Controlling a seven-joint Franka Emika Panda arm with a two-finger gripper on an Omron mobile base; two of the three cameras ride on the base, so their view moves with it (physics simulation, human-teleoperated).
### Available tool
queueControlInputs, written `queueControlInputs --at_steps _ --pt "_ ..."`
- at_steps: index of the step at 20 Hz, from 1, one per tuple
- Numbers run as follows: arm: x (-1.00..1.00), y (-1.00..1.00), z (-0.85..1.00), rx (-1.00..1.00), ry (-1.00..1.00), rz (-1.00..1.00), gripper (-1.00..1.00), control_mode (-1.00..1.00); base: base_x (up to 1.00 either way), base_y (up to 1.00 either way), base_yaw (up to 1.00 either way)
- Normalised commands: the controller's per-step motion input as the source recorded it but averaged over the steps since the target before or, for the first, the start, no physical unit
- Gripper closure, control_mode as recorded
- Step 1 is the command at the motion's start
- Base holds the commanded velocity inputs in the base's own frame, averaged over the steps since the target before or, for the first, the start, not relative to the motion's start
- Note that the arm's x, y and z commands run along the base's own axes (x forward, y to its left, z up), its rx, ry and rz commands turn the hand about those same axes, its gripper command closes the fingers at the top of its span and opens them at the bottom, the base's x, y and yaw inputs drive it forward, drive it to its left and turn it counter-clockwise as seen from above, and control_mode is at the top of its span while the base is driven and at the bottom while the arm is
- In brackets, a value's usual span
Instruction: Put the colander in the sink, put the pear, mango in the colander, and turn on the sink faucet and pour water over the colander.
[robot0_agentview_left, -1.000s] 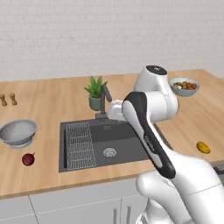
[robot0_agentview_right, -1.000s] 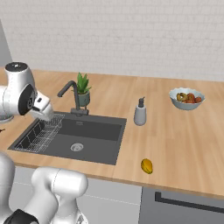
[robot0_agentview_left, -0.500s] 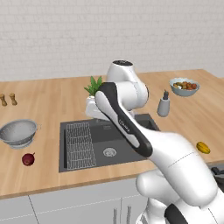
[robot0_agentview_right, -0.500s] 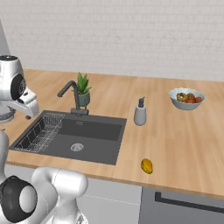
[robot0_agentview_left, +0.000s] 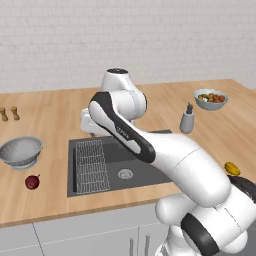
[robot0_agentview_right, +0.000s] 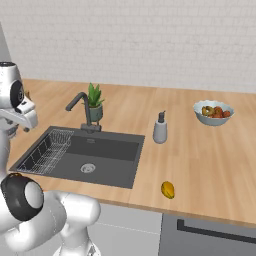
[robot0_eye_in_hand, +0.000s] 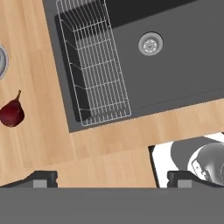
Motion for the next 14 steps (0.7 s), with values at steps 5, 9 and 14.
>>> queueControlInputs --at_steps 5,9,14 --pt "0.20 0.31 -0.15 0.00 0.00 0.00 -1.00 -1.00 0.00 0.00 0.00" --pt "0.18 0.30 -0.16 0.00 0.00 0.00 -1.00 -1.00 0.00 0.00 0.00" --pt "0.22 0.27 -0.12 0.02 0.00 0.00 -1.00 -1.00 0.00 0.00 0.00"
